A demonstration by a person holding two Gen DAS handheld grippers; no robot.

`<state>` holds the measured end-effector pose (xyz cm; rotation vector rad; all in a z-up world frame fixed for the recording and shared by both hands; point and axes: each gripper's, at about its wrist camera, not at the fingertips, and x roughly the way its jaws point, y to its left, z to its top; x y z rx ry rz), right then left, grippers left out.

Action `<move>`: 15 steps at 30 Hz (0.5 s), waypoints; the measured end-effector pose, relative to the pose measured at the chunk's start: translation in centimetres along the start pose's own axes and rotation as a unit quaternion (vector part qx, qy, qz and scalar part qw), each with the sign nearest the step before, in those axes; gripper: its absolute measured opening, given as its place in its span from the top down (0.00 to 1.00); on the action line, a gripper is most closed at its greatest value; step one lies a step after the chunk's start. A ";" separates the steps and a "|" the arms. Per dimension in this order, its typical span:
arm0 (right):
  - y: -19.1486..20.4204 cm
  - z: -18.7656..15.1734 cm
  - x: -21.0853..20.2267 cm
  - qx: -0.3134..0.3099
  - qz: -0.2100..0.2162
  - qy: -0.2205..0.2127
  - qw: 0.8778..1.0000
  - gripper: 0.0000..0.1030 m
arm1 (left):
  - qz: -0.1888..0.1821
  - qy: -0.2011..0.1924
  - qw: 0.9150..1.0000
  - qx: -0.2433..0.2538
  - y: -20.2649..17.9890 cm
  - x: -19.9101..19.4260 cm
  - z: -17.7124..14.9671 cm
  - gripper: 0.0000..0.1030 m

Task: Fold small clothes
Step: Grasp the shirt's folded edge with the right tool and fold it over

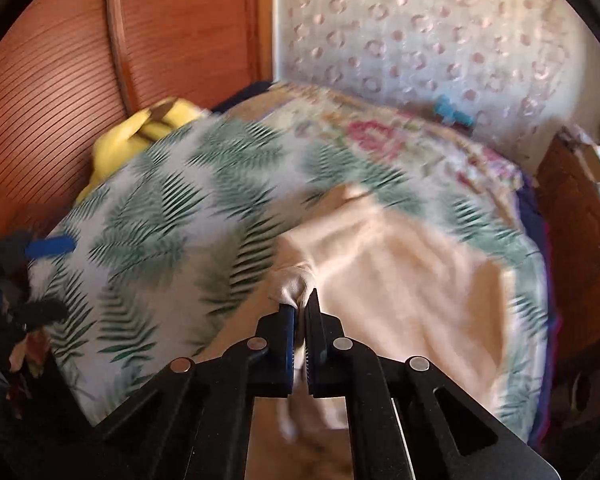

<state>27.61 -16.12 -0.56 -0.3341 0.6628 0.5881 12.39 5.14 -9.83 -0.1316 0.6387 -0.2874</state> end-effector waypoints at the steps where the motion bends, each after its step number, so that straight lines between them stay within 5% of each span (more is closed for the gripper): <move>1: -1.1 0.4 0.0 0.005 -0.009 0.000 1.000 0.96 | -0.001 0.002 1.000 0.001 -0.1 0.3 0.0 0.25; 8: -8.5 2.2 1.9 0.034 -0.091 0.017 0.995 0.97 | -0.006 0.014 1.000 0.006 -0.8 2.2 0.7 0.25; 15: -12.2 2.9 6.2 0.058 -0.102 0.033 0.993 0.97 | -0.010 0.039 0.999 0.016 -1.6 5.3 1.6 0.25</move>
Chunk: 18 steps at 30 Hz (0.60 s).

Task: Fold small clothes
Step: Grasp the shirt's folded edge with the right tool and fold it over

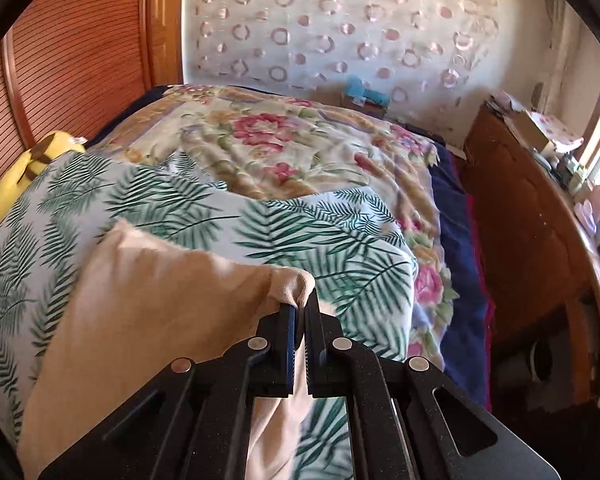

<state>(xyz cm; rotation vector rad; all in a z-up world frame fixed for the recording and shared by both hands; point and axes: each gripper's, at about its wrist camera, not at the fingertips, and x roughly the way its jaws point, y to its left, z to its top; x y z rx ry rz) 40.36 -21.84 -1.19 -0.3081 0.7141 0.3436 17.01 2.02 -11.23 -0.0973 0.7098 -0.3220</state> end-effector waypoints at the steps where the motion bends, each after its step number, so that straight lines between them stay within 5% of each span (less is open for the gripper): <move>1: -0.8 0.1 0.1 0.003 0.002 0.000 1.000 0.97 | 0.000 0.003 1.000 0.001 -0.1 0.4 0.2 0.25; 12: -3.0 -0.6 4.5 0.030 0.008 0.039 0.999 0.96 | 0.000 0.036 0.999 0.026 -1.8 3.5 0.6 0.25; 18: -4.7 -1.8 0.9 0.050 0.007 0.017 0.999 0.61 | 0.001 0.039 0.999 0.032 -2.7 3.3 0.2 0.25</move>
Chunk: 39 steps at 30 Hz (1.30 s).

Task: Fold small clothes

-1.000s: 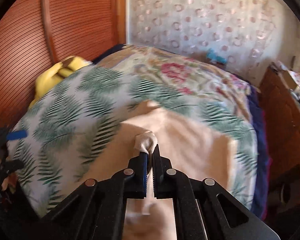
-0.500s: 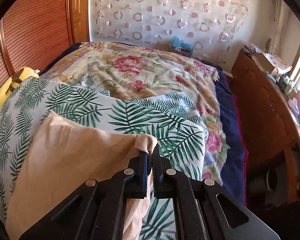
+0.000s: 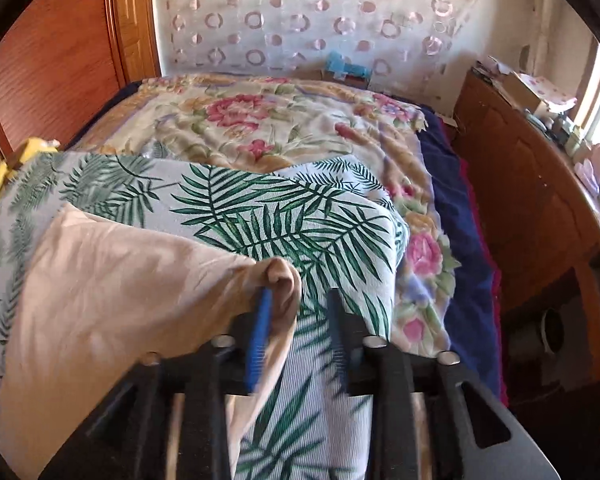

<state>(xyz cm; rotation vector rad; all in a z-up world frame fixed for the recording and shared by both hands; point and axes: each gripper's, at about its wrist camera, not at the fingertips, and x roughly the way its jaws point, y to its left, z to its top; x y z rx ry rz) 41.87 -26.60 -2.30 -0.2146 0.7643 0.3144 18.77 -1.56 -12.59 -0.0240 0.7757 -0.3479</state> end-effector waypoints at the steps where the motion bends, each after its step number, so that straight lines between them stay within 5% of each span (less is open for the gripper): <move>1: 0.0 -0.4 -1.2 0.002 0.001 -0.009 1.000 0.61 | 0.000 -0.002 1.000 0.001 -0.3 0.0 0.0 0.25; 13: 3.2 -9.5 -13.9 0.004 0.048 -0.076 0.996 0.61 | -0.011 -0.023 1.000 0.016 -3.1 -2.8 -1.3 0.25; 24: 7.0 -18.1 -15.7 0.023 0.088 -0.060 0.994 0.61 | -0.008 -0.022 0.999 0.035 -5.3 -4.3 -3.3 0.25; 31: 7.5 -18.8 -15.8 0.068 0.093 -0.068 0.991 0.61 | -0.002 -0.024 0.999 0.044 -5.5 -5.4 -3.7 0.25; 39: 9.8 -18.8 -14.4 0.050 0.078 -0.041 0.995 0.61 | -0.007 -0.023 0.999 0.030 -4.8 -5.2 -4.0 0.25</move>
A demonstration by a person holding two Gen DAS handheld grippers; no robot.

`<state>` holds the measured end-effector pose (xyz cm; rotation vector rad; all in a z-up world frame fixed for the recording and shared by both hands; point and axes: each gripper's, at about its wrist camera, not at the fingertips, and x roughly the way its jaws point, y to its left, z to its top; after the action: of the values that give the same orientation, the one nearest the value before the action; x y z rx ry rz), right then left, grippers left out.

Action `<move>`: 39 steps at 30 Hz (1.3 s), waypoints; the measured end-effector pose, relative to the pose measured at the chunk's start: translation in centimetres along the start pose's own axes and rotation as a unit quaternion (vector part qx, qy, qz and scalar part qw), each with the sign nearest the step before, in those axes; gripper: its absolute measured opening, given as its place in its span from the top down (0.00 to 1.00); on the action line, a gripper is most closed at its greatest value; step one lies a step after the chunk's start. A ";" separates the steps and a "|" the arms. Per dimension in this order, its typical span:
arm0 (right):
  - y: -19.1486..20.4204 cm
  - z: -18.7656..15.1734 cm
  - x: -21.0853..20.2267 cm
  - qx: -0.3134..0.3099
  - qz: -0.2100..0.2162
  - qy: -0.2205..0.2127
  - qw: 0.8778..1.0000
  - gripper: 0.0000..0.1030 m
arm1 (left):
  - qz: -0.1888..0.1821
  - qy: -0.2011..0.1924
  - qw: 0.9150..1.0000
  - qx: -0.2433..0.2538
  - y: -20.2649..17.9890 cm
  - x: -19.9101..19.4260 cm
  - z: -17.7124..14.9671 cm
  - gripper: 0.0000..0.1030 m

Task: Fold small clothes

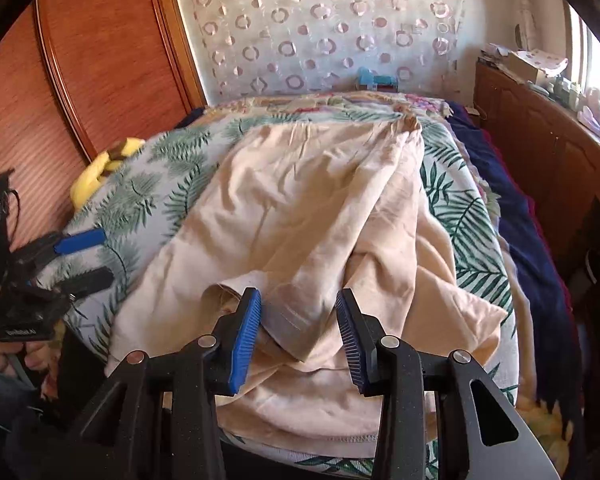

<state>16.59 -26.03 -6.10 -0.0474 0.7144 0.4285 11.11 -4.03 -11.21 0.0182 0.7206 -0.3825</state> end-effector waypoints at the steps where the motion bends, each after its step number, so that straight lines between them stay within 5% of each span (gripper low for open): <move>1: 0.1 0.1 0.0 -0.003 -0.001 -0.002 1.000 0.61 | 0.000 0.001 1.000 0.000 0.0 0.1 -0.1 0.25; 2: 0.1 0.1 -0.1 -0.006 -0.001 -0.007 1.000 0.68 | 0.000 0.001 1.000 0.001 -0.1 0.1 -0.1 0.25; 3: -0.1 0.1 -0.5 -0.009 0.002 -0.013 1.000 0.96 | 0.000 0.001 1.000 0.001 -0.1 0.1 -0.2 0.25; 4: -0.2 0.1 -0.8 -0.009 0.003 -0.017 1.000 0.98 | -0.001 0.001 1.000 0.001 -0.1 0.1 -0.2 0.25; 13: -4.9 -1.0 -7.0 0.026 -0.024 -0.070 0.997 0.99 | -0.005 -0.001 1.000 0.003 -0.5 0.1 -0.1 0.25; 18: -7.4 -3.0 -6.7 0.042 -0.061 -0.035 0.997 0.99 | -0.009 0.005 1.000 0.008 -0.8 0.4 -0.1 0.25; 21: -8.0 -4.2 -5.4 0.061 -0.026 0.005 0.998 0.99 | -0.011 0.011 1.000 0.012 -1.0 0.6 -0.2 0.25; 26: -7.1 -5.0 -5.4 0.066 -0.023 0.003 0.998 0.98 | -0.021 0.029 0.999 0.019 -1.7 1.1 -0.8 0.25; 31: -7.5 -4.3 -5.9 0.062 -0.059 -0.017 0.996 0.87 | -0.033 0.044 0.998 0.017 -2.1 1.6 -1.8 0.26; 33: -7.3 -4.1 -6.1 0.067 -0.059 -0.030 0.996 0.62 | -0.047 0.053 0.997 0.014 -2.3 1.9 -2.2 0.35; 34: -6.8 -3.9 -6.0 0.067 -0.055 -0.036 0.996 0.57 | -0.051 0.059 0.997 0.014 -2.5 2.0 -2.4 0.41; 39: -6.0 -4.5 -3.9 0.053 -0.054 -0.030 0.997 0.56 | -0.077 0.071 0.994 0.017 -3.3 2.1 -3.1 0.63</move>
<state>13.54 -33.77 -7.62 0.0269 0.6713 0.2859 9.43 -7.35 -14.54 0.0231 0.8589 -0.5444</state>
